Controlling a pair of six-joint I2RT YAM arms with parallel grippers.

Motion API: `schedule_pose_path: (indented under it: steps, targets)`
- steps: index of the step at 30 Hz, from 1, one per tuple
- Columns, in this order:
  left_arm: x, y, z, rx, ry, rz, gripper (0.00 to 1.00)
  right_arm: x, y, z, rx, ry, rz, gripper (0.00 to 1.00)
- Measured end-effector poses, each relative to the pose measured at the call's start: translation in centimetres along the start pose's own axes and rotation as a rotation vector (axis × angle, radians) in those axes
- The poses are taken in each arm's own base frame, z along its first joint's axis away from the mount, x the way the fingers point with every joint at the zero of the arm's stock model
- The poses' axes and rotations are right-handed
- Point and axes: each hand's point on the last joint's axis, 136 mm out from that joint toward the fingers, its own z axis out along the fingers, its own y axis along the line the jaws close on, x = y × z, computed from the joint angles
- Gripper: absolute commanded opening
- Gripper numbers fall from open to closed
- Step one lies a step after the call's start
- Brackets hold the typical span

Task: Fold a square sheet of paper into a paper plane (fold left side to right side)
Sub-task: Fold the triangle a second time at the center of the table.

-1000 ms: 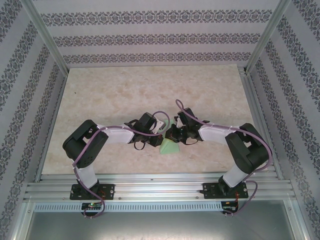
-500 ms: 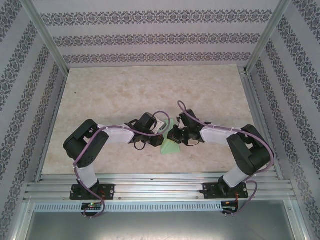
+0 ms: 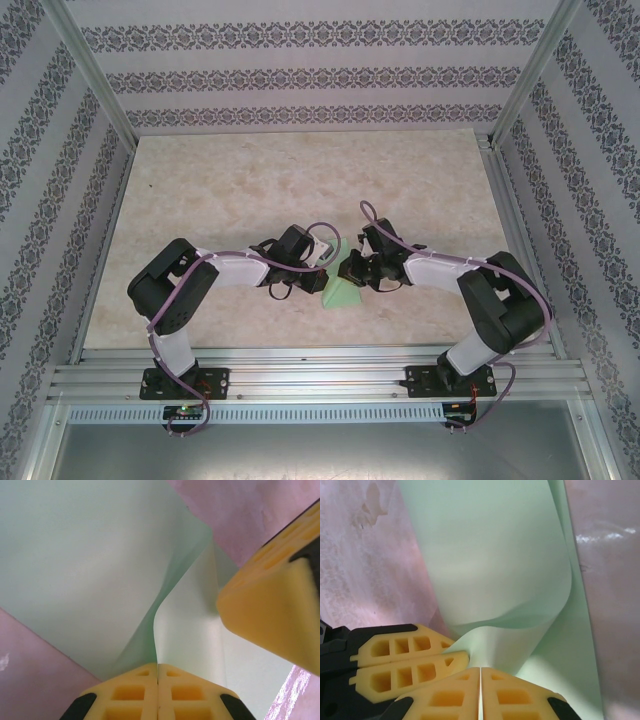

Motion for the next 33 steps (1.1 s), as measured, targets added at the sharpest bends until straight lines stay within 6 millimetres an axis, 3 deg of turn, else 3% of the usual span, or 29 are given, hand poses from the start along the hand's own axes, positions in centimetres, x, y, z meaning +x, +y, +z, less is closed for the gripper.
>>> schedule_pose_path:
  steps: [8, 26, 33]
  targets:
    - [0.0, 0.0, 0.1, 0.001, 0.000, 0.000, 0.08, 0.2, 0.0, 0.9, 0.009, 0.018, -0.005, 0.10]
    - [-0.3, -0.2, 0.3, 0.012, 0.000, 0.002, 0.08, 0.9, -2.1, 0.8, 0.104, 0.035, 0.011, 0.10]
    - [-0.4, -0.2, 0.3, 0.012, -0.002, 0.001, 0.15, 1.0, -2.5, 0.9, 0.118, 0.042, 0.005, 0.09]
